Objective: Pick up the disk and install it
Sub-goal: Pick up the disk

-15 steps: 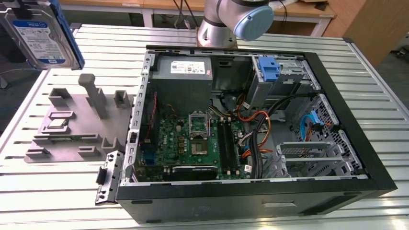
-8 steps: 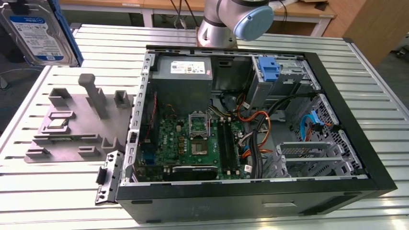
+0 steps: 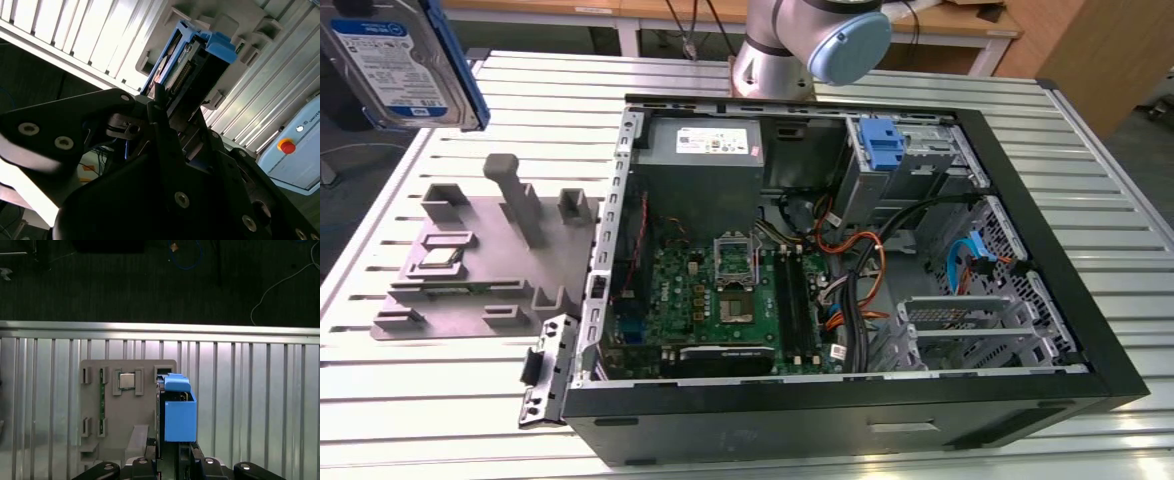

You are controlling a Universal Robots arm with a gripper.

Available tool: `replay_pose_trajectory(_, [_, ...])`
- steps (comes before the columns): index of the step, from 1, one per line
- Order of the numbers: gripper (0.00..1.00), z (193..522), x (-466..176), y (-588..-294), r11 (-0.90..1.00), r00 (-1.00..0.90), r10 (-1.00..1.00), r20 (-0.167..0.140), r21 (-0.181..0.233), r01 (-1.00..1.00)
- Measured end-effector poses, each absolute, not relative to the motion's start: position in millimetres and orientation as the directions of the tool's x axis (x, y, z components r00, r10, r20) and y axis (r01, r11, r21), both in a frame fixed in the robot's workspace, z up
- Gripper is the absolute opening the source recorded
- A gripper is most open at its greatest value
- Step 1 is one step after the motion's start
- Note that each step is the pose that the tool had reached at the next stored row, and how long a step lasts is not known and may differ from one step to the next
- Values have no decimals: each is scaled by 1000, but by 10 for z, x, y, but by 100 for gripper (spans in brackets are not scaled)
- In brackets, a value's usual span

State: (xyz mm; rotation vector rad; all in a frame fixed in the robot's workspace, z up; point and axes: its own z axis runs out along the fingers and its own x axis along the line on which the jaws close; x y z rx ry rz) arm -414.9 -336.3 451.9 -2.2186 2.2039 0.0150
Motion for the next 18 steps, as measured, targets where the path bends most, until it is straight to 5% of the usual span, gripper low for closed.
replay_pose_trajectory(18, [35, 4816, -4149, -3363, -7, 7, -1000, -17, -3, -1000])
